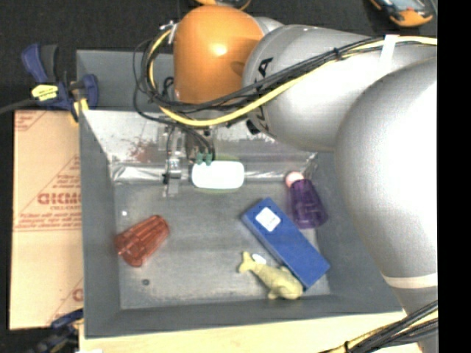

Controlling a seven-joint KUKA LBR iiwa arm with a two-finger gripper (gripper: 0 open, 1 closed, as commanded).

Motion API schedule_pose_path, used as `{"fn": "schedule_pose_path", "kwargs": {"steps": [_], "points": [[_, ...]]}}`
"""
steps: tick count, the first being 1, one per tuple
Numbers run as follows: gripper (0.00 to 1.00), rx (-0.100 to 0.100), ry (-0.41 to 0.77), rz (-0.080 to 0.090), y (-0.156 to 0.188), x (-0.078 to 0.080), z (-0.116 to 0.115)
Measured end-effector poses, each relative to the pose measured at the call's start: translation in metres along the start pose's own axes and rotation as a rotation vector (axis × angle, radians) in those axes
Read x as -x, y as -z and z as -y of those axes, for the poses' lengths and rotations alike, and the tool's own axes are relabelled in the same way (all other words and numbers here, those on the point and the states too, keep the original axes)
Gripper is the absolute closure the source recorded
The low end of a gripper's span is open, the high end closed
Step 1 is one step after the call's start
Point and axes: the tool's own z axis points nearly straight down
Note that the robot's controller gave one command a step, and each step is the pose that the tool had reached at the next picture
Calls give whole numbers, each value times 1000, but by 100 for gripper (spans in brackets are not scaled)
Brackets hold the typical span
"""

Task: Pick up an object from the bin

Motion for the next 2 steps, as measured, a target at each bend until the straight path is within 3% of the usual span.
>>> {"fn": "schedule_pose_path", "kwargs": {"steps": [1,2], "points": [[0,0,232,5,-52,-20,-5],[0,0,487,-3,-68,-45,-19]]}}
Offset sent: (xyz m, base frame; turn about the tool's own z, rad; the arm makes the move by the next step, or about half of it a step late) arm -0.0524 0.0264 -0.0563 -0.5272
